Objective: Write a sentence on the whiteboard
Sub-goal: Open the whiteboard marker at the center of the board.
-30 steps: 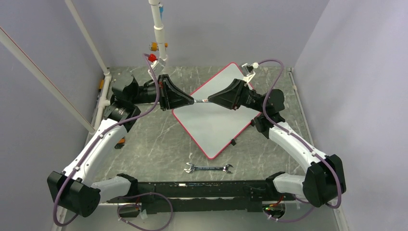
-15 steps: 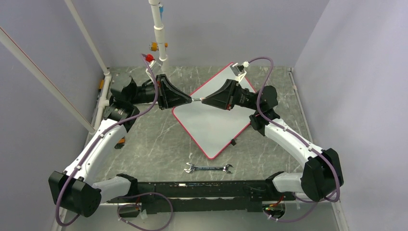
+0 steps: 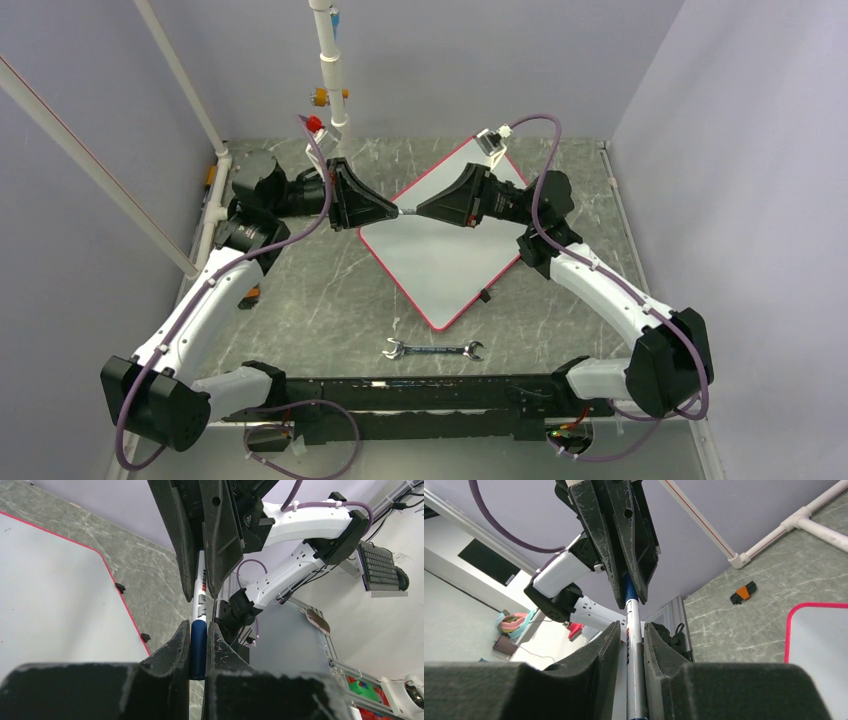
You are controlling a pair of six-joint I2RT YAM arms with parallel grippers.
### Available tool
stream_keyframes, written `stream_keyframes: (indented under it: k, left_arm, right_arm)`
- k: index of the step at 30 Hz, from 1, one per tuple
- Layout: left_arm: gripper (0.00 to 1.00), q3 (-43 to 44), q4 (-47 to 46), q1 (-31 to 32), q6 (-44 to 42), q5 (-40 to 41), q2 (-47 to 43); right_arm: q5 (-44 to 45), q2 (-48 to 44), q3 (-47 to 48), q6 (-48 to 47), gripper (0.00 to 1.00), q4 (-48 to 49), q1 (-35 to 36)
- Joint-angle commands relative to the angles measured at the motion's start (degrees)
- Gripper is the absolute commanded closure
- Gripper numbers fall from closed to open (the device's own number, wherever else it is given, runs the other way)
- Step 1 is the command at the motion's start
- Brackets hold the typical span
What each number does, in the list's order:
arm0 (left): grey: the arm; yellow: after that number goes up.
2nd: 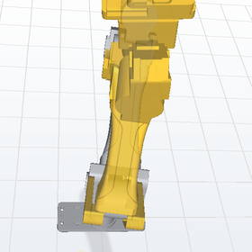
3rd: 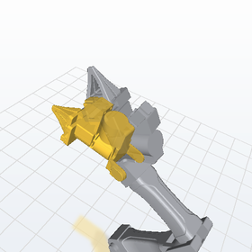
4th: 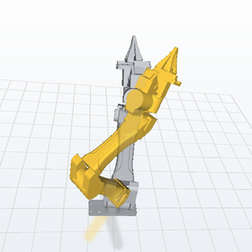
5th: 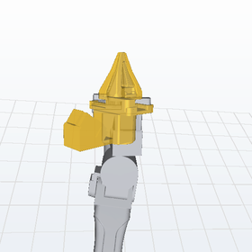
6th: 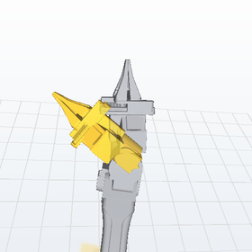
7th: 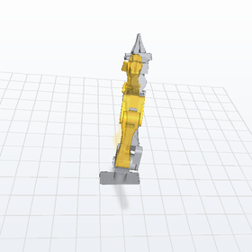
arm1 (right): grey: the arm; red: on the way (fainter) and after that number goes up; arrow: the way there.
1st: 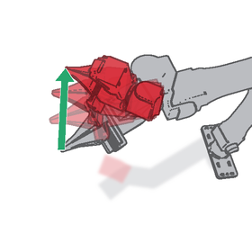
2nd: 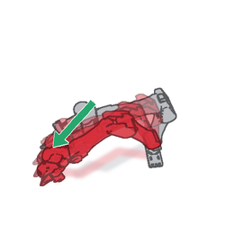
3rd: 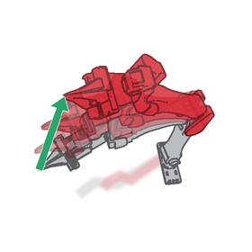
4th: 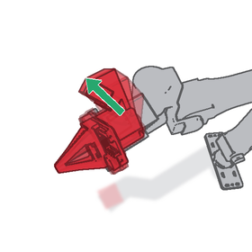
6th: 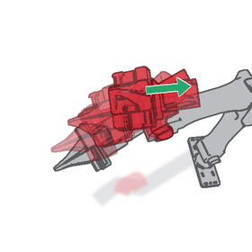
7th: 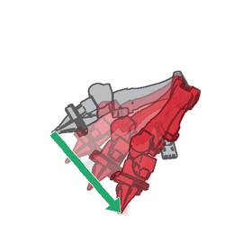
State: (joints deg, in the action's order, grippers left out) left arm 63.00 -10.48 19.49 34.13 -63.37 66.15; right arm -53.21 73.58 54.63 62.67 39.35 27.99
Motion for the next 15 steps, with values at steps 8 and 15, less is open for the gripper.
stream_keyframes:
  k: [8,15]
  left_arm:
    - [1.0,-0.59,-2.21,-0.07,0.08,0.16,-0.56]
    - [1.0,-0.43,-1.32,-0.07,-0.46,0.2,-0.52]
  right_arm:
    - [0.16,1.16,2.91,-2.13,0.75,-0.13,1.9]
    - [0.78,2.13,3.53,-2.34,0.76,0.01,3.03]
